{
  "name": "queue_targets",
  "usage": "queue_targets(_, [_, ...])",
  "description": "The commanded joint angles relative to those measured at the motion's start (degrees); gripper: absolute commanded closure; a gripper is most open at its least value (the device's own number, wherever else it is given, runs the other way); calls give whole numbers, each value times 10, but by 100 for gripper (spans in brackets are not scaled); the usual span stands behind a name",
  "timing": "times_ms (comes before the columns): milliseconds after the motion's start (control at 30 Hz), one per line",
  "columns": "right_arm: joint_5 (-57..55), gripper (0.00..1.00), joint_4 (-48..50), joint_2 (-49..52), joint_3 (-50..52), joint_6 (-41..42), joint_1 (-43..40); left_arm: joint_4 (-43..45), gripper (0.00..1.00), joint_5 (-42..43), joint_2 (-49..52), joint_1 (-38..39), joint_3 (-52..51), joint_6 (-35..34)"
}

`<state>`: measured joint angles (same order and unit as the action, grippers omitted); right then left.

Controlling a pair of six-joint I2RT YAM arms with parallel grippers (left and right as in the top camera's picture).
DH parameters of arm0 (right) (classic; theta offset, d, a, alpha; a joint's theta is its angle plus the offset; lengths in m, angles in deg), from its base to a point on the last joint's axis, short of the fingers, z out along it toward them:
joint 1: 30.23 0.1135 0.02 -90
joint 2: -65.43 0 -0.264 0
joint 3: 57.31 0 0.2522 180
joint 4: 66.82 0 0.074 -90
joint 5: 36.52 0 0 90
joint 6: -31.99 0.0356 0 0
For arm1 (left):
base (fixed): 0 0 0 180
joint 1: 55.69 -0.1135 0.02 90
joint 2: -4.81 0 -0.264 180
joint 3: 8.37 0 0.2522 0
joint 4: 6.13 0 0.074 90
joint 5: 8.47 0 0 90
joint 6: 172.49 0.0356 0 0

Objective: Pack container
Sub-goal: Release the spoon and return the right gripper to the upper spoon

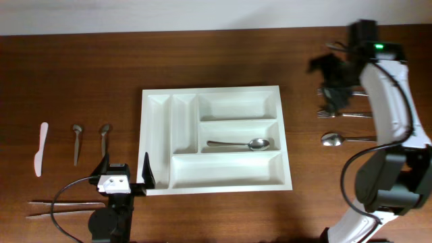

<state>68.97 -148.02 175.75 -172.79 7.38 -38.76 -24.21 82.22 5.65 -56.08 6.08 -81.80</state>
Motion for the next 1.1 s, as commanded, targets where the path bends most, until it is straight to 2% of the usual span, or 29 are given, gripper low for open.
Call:
queue_targets(0, [-54, 1, -39, -9, 30, 26, -76, -2, 1, 10, -5, 2, -2, 11])
queue_targets(233, [-57, 1, -28, -9, 126, 19, -172, -2, 1, 10, -5, 2, -2, 11])
queue_targets(467, [-68, 1, 54, -9, 219, -22, -186, -2, 1, 10, -5, 2, -2, 11])
queue_targets(633, [-125, 1, 76, -9, 237, -27, -186, -2, 1, 10, -5, 2, -2, 11])
queue_targets(767, [-186, 1, 109, -9, 239, -90, -186, -2, 1, 10, -5, 2, -2, 11])
queue_targets(1067, [-196, 1, 127, 1, 239, -111, -186, -2, 1, 10, -5, 2, -2, 11])
